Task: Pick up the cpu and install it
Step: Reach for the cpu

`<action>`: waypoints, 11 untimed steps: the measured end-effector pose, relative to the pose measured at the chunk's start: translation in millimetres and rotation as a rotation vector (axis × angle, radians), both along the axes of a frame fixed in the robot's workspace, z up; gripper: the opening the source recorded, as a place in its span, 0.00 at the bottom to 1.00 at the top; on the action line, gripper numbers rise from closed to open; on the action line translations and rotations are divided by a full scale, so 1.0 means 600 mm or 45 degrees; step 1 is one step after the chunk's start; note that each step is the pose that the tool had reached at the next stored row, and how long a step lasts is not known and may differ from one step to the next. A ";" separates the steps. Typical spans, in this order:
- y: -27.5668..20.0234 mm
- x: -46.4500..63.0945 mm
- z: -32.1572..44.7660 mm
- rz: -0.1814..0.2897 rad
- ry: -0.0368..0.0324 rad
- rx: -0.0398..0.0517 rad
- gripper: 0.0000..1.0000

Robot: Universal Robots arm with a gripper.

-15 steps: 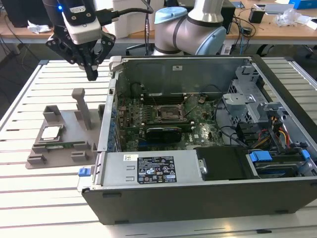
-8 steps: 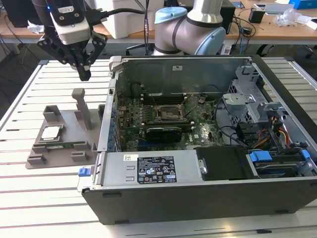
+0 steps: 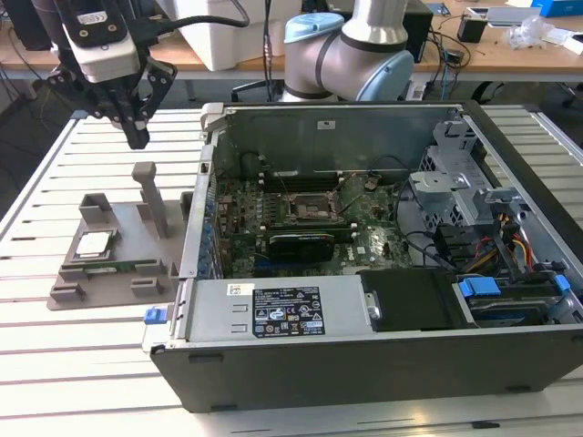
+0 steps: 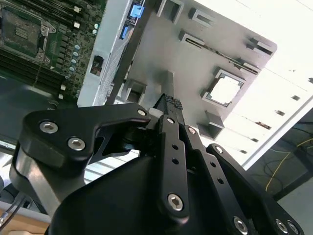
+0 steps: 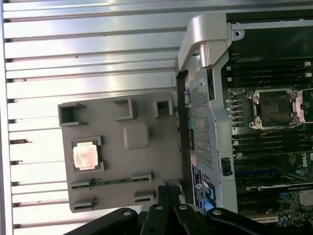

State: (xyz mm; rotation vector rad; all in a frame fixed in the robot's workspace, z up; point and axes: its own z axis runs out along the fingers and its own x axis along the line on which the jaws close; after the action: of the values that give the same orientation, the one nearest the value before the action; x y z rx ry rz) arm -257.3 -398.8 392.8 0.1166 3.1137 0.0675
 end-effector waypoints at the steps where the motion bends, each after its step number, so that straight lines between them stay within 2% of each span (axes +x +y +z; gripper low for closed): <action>1: 0.0000 -0.003 0.000 0.000 0.0000 0.000 0.11; 11: 0.0000 -0.038 0.000 0.000 0.0000 0.000 0.11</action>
State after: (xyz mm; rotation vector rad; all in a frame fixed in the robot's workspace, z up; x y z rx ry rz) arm -279.9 -398.8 392.5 0.1166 3.1136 0.0675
